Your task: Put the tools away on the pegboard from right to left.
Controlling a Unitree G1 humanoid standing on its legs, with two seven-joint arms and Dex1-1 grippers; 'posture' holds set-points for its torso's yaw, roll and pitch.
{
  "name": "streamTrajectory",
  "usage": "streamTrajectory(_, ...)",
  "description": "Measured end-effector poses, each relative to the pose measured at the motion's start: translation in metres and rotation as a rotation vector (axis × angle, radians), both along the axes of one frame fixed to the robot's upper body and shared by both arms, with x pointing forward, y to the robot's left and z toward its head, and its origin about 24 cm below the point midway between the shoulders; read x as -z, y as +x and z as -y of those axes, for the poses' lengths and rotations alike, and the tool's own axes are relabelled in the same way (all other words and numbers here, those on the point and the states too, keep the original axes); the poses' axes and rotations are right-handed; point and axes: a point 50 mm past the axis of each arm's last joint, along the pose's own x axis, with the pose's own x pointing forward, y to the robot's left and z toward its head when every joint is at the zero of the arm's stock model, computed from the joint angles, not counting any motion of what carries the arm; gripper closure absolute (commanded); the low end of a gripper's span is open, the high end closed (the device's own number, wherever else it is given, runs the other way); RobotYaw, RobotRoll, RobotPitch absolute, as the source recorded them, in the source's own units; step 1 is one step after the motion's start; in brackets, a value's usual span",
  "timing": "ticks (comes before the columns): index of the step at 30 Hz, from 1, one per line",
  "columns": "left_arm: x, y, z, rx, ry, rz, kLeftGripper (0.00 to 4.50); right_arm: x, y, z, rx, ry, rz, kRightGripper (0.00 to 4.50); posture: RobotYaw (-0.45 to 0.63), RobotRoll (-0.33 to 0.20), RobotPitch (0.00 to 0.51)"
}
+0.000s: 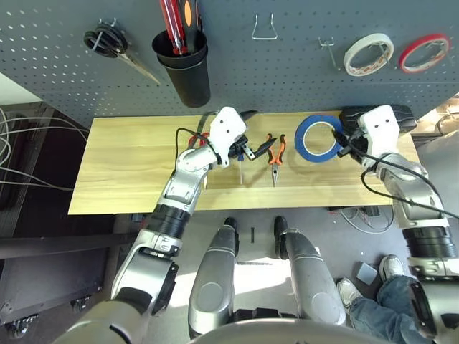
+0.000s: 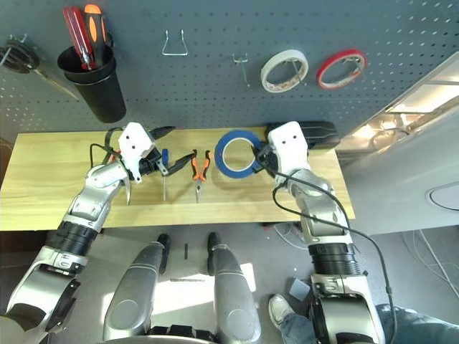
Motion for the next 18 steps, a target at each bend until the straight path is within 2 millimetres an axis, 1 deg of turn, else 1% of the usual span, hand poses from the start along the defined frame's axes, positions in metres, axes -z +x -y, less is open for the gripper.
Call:
streamTrajectory(5, -0.005, -0.001, -0.002, -0.012, -0.038, 0.04, 0.0, -0.018, -0.001, -0.01, -0.079, -0.033, 0.175, 3.79, 0.07, 0.0, 0.371)
streamTrajectory(10, -0.008, 0.0, -0.001, -0.009, -0.043, 0.056, 0.0, -0.03, -0.001, -0.014, -0.113, -0.041, 0.288, 3.79, 0.07, 0.0, 0.368)
streamTrajectory(14, -0.015, 0.002, -0.001, -0.015, -0.054, 0.09, 0.0, -0.039, -0.005, -0.018, -0.15, -0.049, 0.381, 3.79, 0.07, 0.0, 0.367)
streamTrajectory(18, -0.017, 0.003, -0.001, -0.019, -0.062, 0.109, 0.0, -0.045, -0.008, -0.02, -0.154, -0.035, 0.441, 3.79, 0.06, 0.0, 0.365)
